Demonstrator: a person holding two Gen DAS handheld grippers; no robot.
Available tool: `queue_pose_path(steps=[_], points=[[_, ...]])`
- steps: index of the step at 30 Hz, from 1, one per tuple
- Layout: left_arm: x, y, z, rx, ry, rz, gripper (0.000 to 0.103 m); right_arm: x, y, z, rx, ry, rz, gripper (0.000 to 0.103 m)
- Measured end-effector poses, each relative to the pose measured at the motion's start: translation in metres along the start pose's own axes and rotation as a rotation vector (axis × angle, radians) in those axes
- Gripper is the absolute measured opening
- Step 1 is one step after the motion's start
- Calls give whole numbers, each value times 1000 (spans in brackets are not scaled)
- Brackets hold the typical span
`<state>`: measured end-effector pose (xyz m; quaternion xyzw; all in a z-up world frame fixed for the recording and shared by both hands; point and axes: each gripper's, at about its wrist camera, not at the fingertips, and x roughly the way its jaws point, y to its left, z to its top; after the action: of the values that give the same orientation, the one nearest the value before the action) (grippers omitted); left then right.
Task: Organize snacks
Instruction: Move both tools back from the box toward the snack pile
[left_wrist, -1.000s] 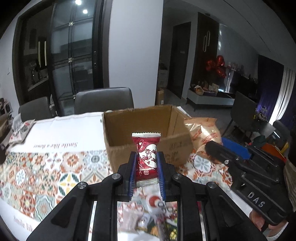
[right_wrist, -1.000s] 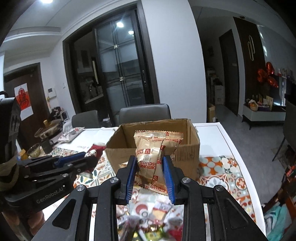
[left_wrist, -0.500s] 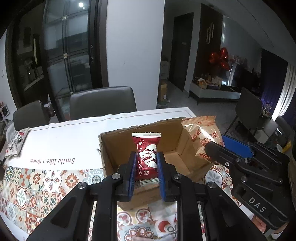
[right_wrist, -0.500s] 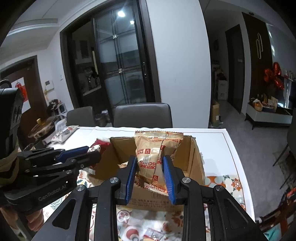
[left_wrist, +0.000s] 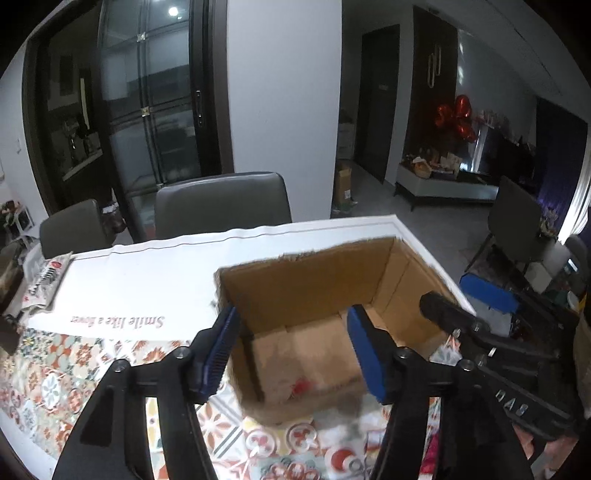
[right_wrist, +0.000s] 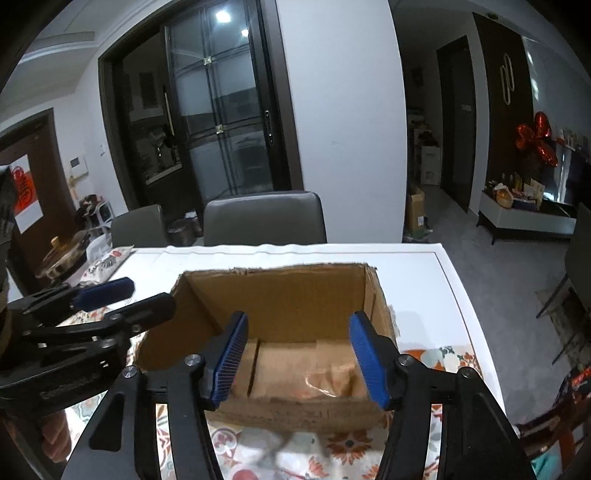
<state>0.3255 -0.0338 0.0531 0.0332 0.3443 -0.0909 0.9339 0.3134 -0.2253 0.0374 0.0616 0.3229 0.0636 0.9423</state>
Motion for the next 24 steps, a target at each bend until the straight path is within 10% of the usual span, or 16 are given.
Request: queue_pose_path(steps=[24], points=[[-118, -33, -103, 51, -150, 14, 74, -125, 5, -99, 2, -74, -33, 62]])
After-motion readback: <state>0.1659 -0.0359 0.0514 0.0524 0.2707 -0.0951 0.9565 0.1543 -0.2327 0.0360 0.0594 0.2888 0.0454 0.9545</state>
